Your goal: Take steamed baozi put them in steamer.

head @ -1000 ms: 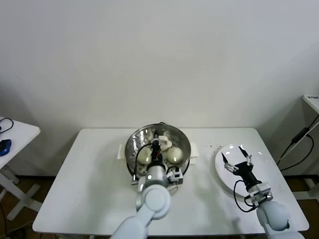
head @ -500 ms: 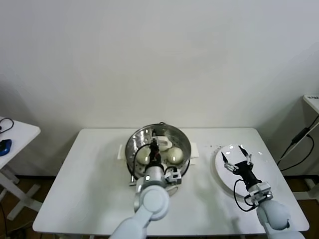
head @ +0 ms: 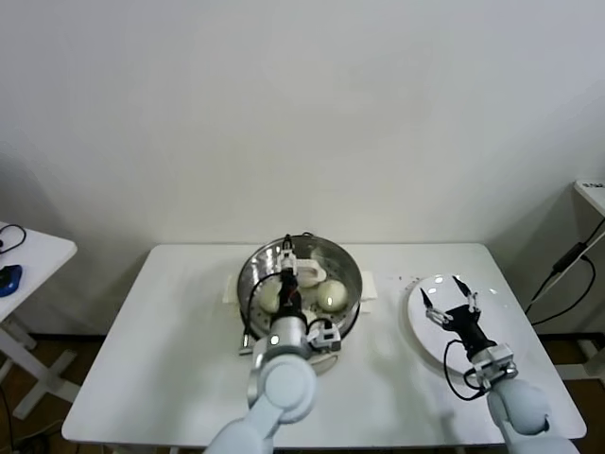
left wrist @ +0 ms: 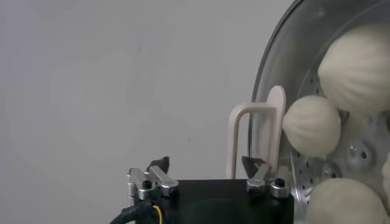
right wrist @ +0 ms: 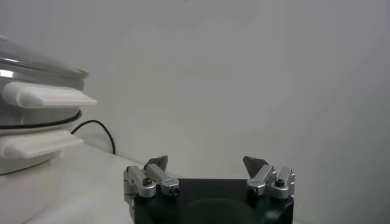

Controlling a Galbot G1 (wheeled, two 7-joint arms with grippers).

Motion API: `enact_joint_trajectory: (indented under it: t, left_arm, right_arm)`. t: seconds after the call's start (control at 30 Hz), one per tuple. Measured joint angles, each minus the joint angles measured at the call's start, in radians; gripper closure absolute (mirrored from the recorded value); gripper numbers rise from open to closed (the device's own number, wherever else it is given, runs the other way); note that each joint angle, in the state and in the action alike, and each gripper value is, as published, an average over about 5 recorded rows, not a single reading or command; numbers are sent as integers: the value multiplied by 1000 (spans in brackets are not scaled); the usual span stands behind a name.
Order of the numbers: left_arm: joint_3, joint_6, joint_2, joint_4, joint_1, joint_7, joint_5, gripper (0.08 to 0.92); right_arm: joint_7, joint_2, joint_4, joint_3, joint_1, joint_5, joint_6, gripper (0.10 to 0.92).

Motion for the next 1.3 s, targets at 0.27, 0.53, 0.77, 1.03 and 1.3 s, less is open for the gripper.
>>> enact_joint_trajectory:
  t: [0.27,0.53,0.77,1.03,1.3]
  left_arm:
    - [-1,-25,14,-44,25,12,-33,177]
    - [-5,-39,32,-94,48,25,-81,177]
    - [-25,-50,60,-154,80,38,-125,177]
    - [-81,-73,119,-245,139,18,-203,177]
    - [-184,-139,163,-316,235,-95,-379,177]
  right_arm:
    - [-1,4,-15,-5,11,-5,4,203]
    - [-3,2,-22,-6,15,-6,2,203]
    - [-9,0,-24,-10,17,-2,-7,203]
    - [-17,0,-22,-11,16,7,-12,203]
    - [-24,-3,-8,-11,2,39,-12,203]
